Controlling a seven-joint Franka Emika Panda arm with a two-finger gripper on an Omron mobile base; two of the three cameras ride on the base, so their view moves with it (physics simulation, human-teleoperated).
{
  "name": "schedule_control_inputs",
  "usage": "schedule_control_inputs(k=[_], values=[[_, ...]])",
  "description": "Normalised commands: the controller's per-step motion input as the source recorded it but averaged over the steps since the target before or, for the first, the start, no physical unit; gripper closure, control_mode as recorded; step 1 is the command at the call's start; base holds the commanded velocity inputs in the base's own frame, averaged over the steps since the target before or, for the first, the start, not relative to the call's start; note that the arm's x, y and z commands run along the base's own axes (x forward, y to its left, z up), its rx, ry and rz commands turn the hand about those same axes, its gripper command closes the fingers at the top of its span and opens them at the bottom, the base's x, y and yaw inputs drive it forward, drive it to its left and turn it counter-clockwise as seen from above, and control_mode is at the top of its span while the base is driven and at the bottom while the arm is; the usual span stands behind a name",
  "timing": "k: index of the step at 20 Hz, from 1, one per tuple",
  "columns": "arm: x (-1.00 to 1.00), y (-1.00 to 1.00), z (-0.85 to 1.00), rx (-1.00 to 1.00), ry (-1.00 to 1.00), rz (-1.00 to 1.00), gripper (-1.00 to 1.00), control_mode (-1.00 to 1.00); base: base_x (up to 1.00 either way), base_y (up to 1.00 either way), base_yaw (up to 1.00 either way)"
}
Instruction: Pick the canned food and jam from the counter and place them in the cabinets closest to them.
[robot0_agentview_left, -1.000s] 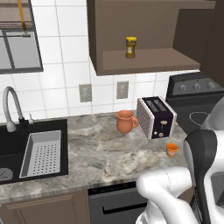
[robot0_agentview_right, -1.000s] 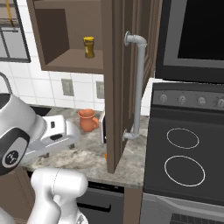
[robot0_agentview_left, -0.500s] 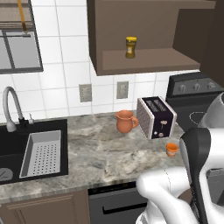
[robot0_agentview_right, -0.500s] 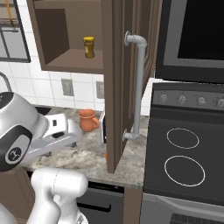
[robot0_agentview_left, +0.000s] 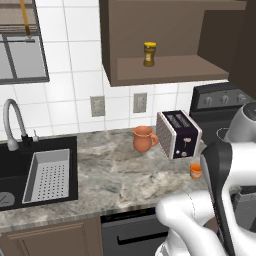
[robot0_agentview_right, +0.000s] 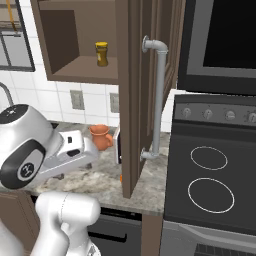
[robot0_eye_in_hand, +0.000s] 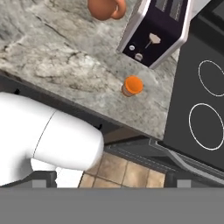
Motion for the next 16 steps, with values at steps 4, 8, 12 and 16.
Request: schedule_control_inputs(k=[4, 8, 12, 16], values=[[0.00, -0.10, -0.51, -0.01, -0.10, 0.00, -1.00, -1.00, 0.00, 0.00, 0.00], [0.01, -0.09, -0.49, -0.01, -0.10, 0.00, -1.00, -1.00, 0.00, 0.00, 0.00], [0.01, -0.08, -0.46, 0.00, -0.11, 0.00, -1.00, -1.00, 0.00, 0.00, 0.00], [0.01, -0.06, -0.46, -0.01, -0.14, 0.00, -1.00, -1.00, 0.00, 0.00, 0.00]])
